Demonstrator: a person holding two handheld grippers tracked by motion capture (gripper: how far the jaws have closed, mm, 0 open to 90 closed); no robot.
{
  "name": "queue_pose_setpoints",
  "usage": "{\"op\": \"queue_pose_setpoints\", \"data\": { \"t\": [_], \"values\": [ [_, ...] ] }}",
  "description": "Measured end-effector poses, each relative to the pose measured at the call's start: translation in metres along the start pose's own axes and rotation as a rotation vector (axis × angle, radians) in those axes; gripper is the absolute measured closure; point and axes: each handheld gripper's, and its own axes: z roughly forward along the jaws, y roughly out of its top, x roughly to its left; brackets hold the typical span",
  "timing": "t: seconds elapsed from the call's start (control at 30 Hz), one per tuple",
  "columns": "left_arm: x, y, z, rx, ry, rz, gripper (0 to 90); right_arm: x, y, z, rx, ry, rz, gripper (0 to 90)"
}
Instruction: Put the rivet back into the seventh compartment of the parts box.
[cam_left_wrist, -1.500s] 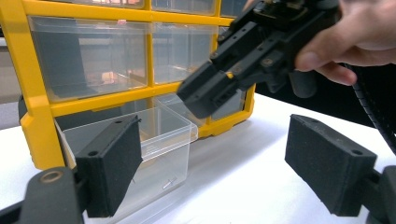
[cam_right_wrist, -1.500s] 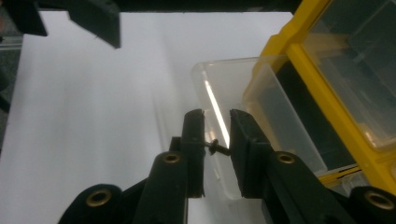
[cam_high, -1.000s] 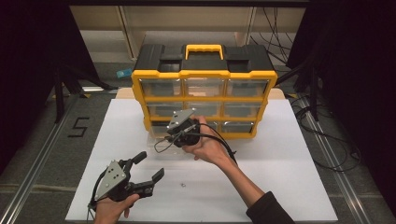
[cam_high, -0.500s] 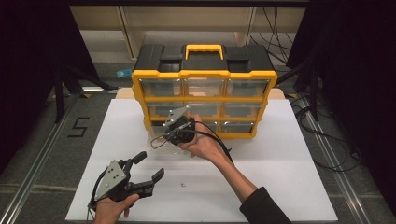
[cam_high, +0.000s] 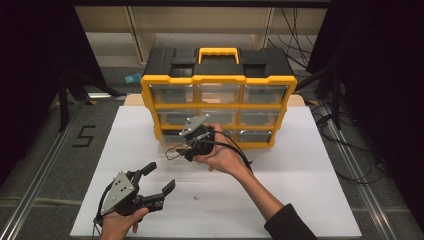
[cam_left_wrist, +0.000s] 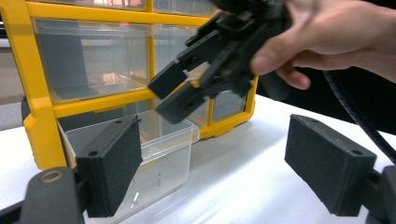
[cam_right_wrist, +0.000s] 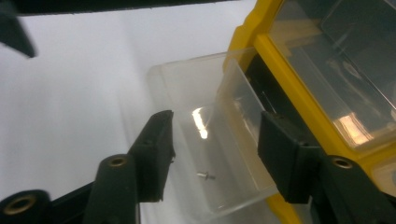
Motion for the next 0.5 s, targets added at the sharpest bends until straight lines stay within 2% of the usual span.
{"op": "queue_pose_setpoints", "data": {
  "t": [0.1,0.13,0.27,0.5],
  "values": [
    [0.0,0.0,0.0,0.0,0.005,-0.004,18.5,0.005,-0.003,-0.006,-0.003,0.014,0.005,41.1],
    [0.001,0.0,0.0,-0.002,0.012,-0.007,18.5,0.009,-0.006,-0.011,0.002,0.011,-0.002,37.2],
    [0.001,0.0,0.0,-0.005,0.013,-0.008,18.5,0.017,-0.009,-0.019,-0.009,0.022,-0.017,34.1],
    [0.002,0.001,-0.001,-0.01,0.015,-0.01,18.5,0.029,-0.021,-0.025,0.041,0.052,-0.054,31.3]
  ]
}}
